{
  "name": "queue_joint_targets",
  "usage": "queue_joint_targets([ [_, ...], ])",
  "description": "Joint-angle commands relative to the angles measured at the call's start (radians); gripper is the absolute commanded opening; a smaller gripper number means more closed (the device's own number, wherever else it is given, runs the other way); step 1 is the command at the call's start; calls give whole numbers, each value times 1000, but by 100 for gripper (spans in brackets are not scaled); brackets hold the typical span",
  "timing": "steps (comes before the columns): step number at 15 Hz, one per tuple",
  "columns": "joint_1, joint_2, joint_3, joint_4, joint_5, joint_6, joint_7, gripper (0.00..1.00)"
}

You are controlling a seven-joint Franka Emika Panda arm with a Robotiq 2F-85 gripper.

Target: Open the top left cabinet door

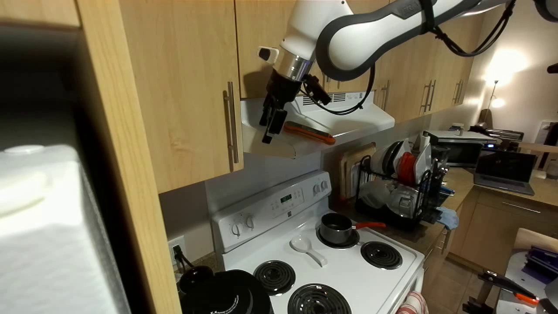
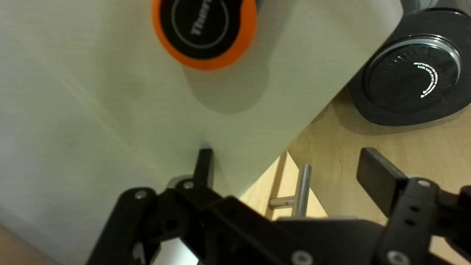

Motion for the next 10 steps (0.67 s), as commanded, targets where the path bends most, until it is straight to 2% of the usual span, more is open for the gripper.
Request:
queue_joint_targets([
  [1, -3, 2, 4, 5, -3, -4, 2, 100],
  [5, -3, 2, 4, 5, -3, -4, 2, 100],
  [10, 30, -37, 9, -21, -24, -26, 55, 100],
])
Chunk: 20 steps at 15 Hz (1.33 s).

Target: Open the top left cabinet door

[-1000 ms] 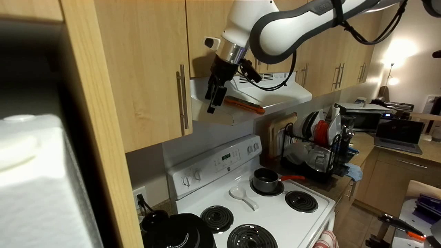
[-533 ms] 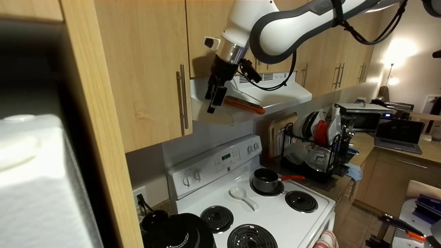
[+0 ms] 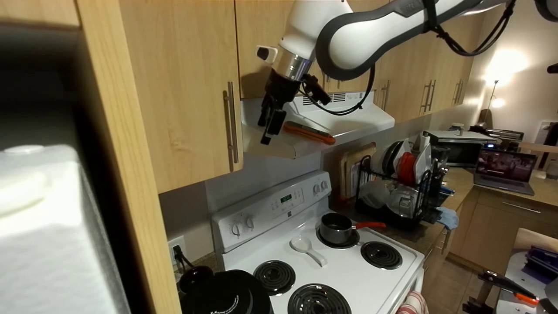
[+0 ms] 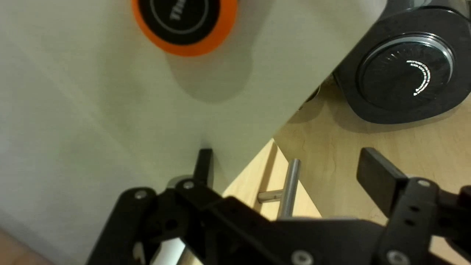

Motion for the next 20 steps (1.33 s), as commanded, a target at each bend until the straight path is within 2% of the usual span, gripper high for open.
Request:
queue_joint_targets([
  [1, 25, -42, 5, -27, -26, -18, 62, 100],
  [5, 55, -65, 5, -43, -39, -11, 120, 100],
  [9, 84, -87, -7, -65, -104, 3, 227, 100],
  [11, 99, -96, -15, -74, -158, 6, 306, 100],
  [15, 150, -107, -39, -79, -338, 2, 561, 100],
  [20, 193, -97, -35, -64, -518, -27, 812, 100],
])
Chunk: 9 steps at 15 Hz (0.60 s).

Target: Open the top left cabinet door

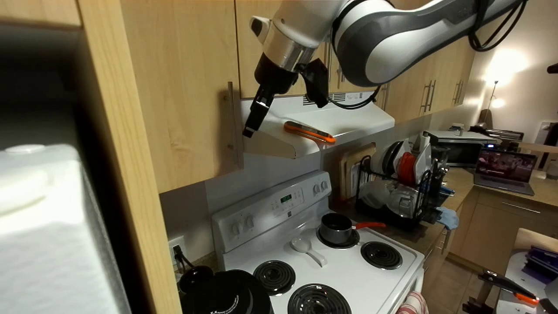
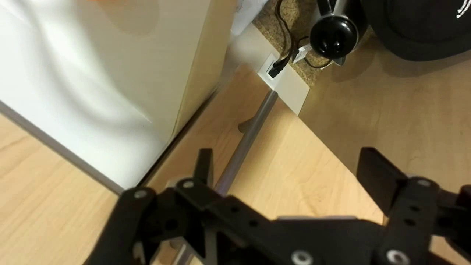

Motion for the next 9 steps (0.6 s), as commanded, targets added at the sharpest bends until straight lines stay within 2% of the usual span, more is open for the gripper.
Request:
queue_joint_targets([
  [1, 20, -22, -2, -27, -96, -19, 158, 100],
  [5, 15, -20, 3, -48, -112, -4, 252, 100],
  [9, -6, -36, 0, -98, -100, 45, 257, 100],
])
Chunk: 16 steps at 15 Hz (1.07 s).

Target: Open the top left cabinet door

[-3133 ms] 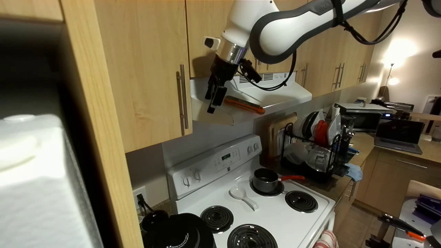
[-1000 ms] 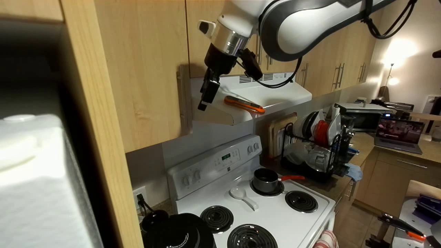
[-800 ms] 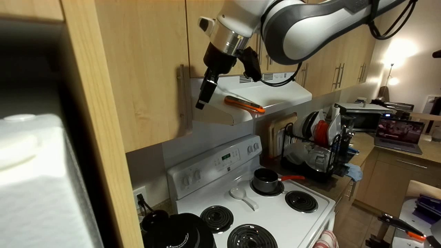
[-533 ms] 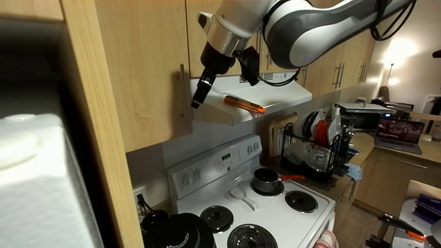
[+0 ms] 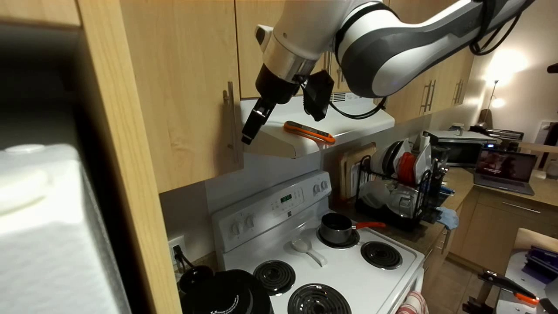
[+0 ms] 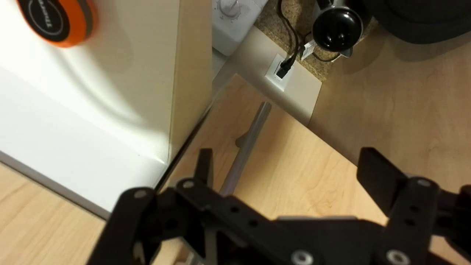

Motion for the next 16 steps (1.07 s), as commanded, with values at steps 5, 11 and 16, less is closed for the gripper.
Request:
queue_joint_targets([
  [5, -54, -62, -18, -113, -73, 132, -4, 100],
  [11, -88, -79, -54, -146, -170, 281, -14, 100],
  [16, -97, -52, -93, -140, -225, 446, -5, 100],
])
